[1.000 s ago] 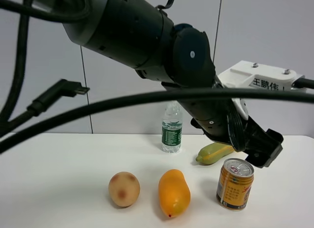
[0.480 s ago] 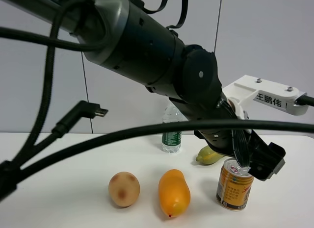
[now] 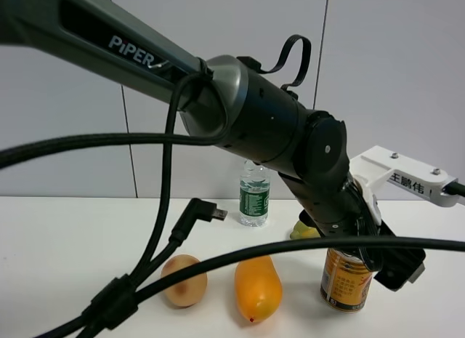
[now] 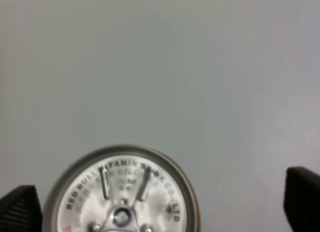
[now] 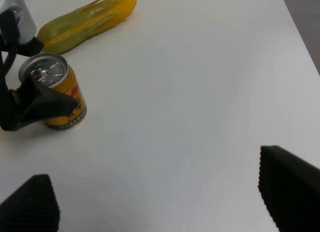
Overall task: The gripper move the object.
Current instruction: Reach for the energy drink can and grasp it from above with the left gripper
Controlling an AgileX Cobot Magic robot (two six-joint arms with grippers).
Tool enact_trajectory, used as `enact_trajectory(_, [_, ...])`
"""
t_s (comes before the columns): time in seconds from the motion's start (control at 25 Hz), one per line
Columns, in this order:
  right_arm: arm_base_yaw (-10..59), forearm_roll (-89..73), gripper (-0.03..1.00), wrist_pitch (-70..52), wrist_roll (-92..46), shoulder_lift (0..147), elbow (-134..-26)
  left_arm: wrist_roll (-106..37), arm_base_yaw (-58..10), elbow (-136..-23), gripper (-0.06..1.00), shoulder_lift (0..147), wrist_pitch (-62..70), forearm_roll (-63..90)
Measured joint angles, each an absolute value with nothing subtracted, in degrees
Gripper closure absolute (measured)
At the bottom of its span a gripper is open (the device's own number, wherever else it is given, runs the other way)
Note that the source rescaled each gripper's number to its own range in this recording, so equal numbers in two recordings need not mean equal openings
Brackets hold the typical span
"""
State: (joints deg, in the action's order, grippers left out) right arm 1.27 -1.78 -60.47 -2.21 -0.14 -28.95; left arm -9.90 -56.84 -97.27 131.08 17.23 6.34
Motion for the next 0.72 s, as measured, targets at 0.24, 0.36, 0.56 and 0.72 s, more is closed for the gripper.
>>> enact_trajectory(0.24, [1.3,-1.8,-0.03,-60.5,-2.2,-0.1,-29.0,-9.9,-56.7,-97.7,-0.06,133.6,17.8,5.7])
enact_trajectory(0.36, [1.3,-1.8,-0.03,-60.5,-2.2,-0.1,-29.0,-9.9,-56.7,-97.7,-0.06,134.2,18.0,4.7])
enact_trajectory(0.56, [1.3,-1.8,-0.03,-60.5,-2.2,-0.1,-29.0,-9.9,-56.2,-97.7,-0.06,134.3,17.6,2.0])
enact_trajectory(0.72, [1.3,-1.8,-0.03,-60.5,-2.2,-0.1,-29.0,-9.9,-55.5,-97.7,-0.06,134.3,16.2,1.7])
